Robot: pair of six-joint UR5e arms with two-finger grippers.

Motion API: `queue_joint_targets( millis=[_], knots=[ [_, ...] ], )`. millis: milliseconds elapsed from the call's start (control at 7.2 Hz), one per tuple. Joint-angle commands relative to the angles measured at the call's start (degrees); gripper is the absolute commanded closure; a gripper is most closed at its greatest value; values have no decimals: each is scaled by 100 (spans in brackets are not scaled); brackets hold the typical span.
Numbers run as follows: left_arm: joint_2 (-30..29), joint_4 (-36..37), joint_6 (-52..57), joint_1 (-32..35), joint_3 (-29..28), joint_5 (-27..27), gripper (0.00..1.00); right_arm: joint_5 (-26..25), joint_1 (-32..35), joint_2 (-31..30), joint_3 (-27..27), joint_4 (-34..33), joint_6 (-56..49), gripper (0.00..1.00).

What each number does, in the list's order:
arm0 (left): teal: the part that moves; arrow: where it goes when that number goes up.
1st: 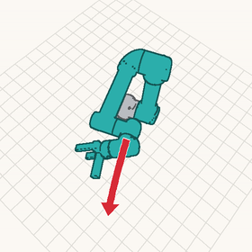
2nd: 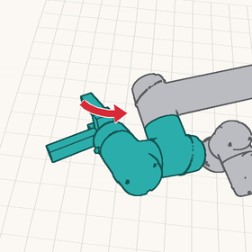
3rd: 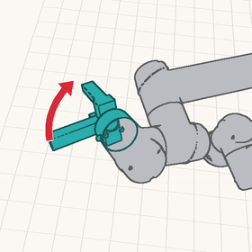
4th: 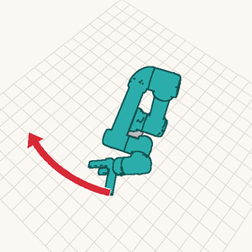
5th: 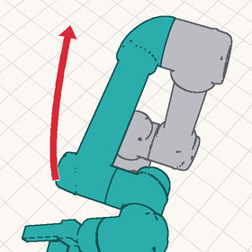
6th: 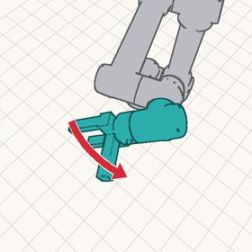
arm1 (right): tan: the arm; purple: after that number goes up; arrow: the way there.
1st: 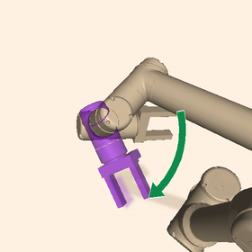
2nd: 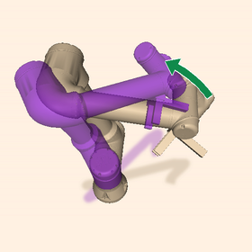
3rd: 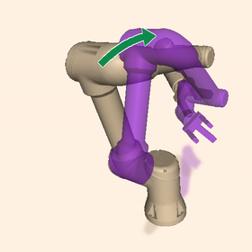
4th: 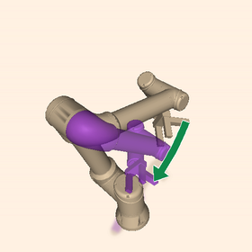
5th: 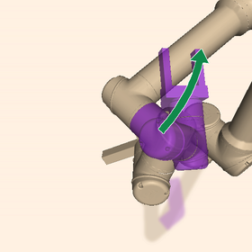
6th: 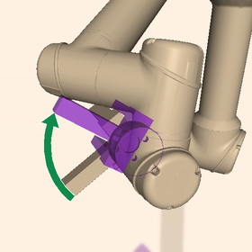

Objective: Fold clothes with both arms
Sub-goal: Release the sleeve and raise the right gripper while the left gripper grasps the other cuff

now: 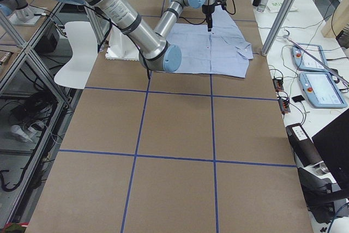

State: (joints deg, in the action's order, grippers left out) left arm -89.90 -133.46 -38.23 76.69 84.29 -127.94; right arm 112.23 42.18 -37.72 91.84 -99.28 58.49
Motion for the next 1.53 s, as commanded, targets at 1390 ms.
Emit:
queue_joint_targets(
  millis=[1390],
  knots=[
    [-845, -1982, -1617, -1192, -2162, 1536, 29, 344, 388, -622, 598, -162, 154, 0]
  ],
)
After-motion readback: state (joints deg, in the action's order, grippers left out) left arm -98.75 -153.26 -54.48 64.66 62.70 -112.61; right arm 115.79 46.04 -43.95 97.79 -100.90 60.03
